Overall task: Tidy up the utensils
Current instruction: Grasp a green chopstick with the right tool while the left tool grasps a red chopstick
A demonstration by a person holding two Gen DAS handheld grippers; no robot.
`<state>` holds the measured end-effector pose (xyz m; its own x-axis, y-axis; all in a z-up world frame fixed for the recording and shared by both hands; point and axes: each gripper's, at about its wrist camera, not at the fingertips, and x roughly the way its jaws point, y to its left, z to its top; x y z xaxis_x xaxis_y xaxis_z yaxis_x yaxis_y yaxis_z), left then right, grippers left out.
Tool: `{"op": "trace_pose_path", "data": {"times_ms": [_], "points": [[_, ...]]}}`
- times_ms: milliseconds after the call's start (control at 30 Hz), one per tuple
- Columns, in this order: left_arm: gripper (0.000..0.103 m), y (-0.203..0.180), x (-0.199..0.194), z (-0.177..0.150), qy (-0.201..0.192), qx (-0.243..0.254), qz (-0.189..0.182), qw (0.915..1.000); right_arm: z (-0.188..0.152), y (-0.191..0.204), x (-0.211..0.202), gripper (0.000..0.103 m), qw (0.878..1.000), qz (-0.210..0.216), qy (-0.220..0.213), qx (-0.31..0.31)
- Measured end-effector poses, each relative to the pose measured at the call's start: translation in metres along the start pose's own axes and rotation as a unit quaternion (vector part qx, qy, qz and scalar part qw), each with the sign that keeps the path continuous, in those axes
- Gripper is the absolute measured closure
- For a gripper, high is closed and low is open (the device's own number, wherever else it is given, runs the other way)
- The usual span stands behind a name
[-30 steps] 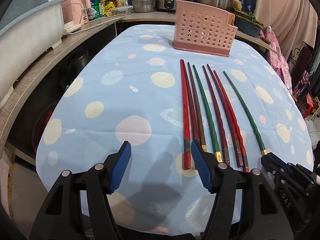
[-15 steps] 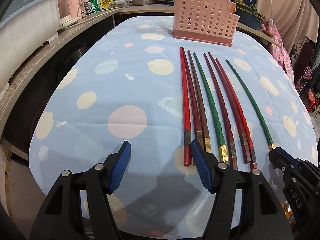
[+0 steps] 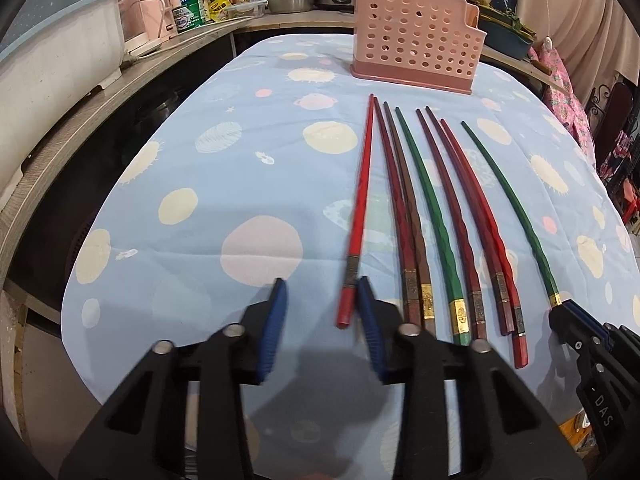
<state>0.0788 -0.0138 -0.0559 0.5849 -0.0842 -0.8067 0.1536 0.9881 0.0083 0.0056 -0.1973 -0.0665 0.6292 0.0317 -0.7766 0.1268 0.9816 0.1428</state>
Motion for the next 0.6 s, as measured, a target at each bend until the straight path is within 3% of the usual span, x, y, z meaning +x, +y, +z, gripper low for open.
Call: {"op": "trace_pose_path", "data": {"times_ms": [100,333,600], "points": [[0.091,0.005,0.0,0.001,0.003,-0.006,-0.004,1.0,0.0,0.0,0.0,0.096,1.0,0.001,0.0,0.0],[0.094,0.014,-0.007,0.005,0.004,-0.015,-0.011,0.9998,0.003,-0.004,-0.006,0.096,1.0,0.007,-0.002,0.004],[0.095,0.028,-0.038,0.025,-0.028,-0.031,-0.016,0.999,0.025,-0.015,-0.032,0.096,0.999,0.012,-0.038,0.013]]}}
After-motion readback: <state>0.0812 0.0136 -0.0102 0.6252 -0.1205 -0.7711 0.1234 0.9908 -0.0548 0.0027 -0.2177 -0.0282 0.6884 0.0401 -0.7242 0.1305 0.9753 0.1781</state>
